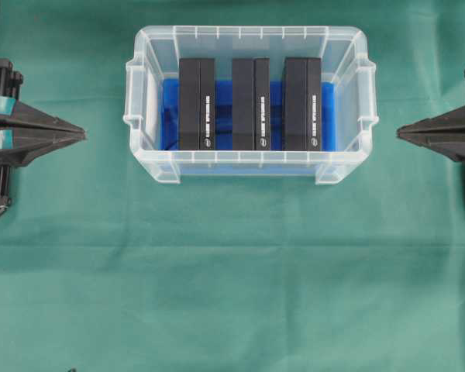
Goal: Take out the box from the case.
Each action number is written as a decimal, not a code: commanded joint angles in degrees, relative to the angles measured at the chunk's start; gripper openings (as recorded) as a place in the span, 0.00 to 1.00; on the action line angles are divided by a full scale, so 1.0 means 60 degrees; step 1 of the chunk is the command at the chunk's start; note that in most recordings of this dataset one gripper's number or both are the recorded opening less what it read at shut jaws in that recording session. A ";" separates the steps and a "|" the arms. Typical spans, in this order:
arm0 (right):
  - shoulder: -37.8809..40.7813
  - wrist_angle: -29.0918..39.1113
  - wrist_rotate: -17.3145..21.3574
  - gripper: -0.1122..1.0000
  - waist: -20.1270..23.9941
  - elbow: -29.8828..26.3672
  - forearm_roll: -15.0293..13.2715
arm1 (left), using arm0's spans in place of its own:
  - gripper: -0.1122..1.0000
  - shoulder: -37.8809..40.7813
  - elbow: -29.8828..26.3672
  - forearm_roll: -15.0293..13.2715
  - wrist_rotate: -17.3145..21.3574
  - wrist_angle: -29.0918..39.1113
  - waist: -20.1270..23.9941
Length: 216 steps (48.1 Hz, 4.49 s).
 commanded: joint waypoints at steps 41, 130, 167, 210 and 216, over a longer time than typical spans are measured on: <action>0.0234 0.4541 0.0688 0.10 0.0059 -0.3691 0.0059 | 0.11 -0.0059 -0.2930 0.0439 -0.0234 0.3765 -0.0205; 0.2666 1.8047 0.8423 0.10 -0.0146 -0.7969 -0.0381 | 0.11 0.2505 -0.8042 0.0337 -0.8511 1.7021 -0.0674; 0.3223 1.8867 1.3359 0.10 -0.0337 -0.8027 -0.0659 | 0.11 0.2915 -0.8232 0.0396 -1.3169 1.7739 -0.0454; 0.3428 1.8003 1.2188 0.10 -0.2754 -0.7720 -0.1025 | 0.20 0.2944 -0.8101 0.0381 -1.1030 1.8398 0.2329; 0.3428 1.7783 1.2158 0.10 -0.2739 -0.7588 -0.1011 | 0.30 0.2915 -0.8071 0.0381 -1.1016 1.8442 0.2344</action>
